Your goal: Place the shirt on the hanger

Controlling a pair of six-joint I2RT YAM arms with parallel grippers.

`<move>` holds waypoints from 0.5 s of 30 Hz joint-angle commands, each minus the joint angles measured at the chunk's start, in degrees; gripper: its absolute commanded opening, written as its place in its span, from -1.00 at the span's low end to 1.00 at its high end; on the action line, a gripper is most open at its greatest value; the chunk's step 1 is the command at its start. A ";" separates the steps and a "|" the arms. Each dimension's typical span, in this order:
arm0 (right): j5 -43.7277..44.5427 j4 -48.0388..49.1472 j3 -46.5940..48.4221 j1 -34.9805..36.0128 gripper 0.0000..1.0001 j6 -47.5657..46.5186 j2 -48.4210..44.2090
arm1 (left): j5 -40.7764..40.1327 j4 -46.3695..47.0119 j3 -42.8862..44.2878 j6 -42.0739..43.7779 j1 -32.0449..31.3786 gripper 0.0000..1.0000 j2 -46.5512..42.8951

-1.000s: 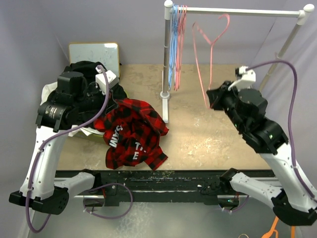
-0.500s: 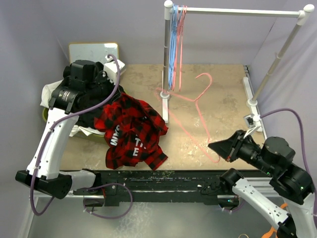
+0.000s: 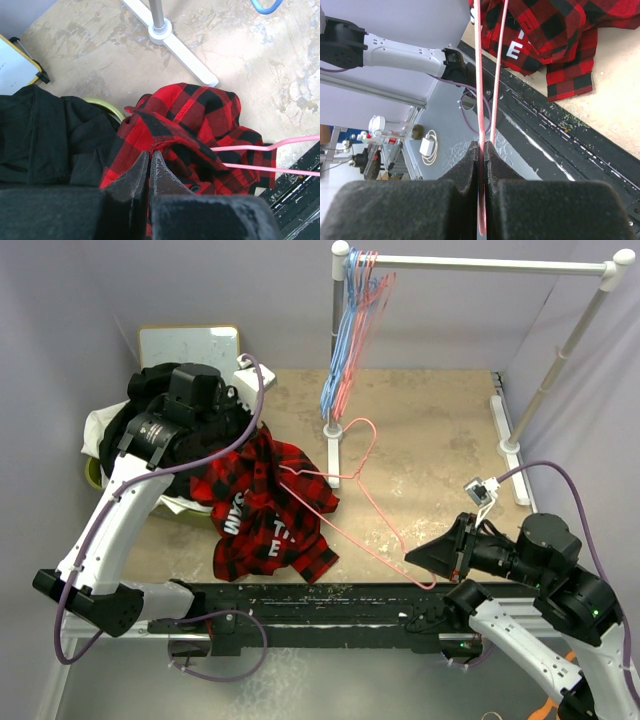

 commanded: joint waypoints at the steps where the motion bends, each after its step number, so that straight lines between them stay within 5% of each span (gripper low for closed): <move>1: -2.08 2.10 5.34 0.15 -1.00 -2.84 0.56 | -3.61 3.16 0.67 0.04 0.01 -1.00 -1.07; 15: 0.84 -3.99 7.89 0.18 -1.00 -7.77 3.84 | -3.78 2.77 -1.64 1.09 0.00 -1.00 -3.64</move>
